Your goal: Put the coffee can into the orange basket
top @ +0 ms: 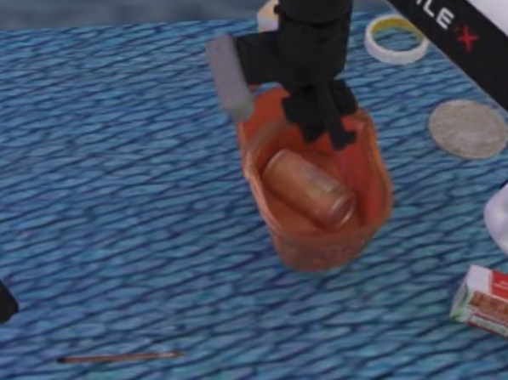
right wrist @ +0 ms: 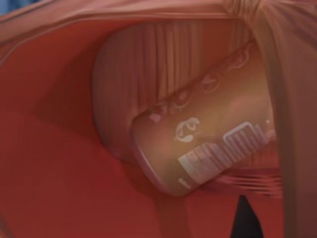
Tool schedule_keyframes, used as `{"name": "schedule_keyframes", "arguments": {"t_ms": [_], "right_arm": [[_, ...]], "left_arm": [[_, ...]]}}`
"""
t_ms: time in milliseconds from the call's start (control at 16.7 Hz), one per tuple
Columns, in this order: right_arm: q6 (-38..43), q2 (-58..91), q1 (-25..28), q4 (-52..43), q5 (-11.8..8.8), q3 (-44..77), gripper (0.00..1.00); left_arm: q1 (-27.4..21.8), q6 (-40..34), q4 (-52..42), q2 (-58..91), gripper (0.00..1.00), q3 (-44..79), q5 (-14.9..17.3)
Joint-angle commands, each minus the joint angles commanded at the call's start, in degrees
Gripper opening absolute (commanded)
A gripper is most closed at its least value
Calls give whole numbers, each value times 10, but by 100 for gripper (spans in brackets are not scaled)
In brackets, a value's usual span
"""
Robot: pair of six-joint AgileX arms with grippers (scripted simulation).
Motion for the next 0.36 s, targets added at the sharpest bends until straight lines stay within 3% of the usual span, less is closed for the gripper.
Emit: {"name": "schedule_keyframes", "arguments": {"t_ms": [360], "right_arm": [[-7, 26, -7, -72, 0, 93, 0]], "left_arm": [[0, 0, 0, 0, 100, 0, 0]]}}
